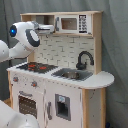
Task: Play with the kitchen
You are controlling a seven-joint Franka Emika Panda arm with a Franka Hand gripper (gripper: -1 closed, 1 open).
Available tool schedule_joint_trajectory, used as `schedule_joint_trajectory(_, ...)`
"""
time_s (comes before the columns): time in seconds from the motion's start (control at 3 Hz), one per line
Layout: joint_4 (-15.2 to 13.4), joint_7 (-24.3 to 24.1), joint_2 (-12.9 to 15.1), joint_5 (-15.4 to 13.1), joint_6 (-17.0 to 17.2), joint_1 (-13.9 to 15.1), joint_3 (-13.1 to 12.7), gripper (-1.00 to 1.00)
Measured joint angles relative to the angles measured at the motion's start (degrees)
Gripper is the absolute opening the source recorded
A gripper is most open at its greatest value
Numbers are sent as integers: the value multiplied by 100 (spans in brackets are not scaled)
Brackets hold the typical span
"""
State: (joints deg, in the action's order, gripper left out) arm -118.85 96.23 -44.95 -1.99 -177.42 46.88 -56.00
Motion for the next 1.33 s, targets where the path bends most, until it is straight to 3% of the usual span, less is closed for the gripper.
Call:
schedule_joint_trajectory(0.67, 297, 309, 224, -4, -32, 937, -518, 100)
schedule_joint_trajectory(1.33, 877, 337, 375, -4, -31, 1737, -1152, 100)
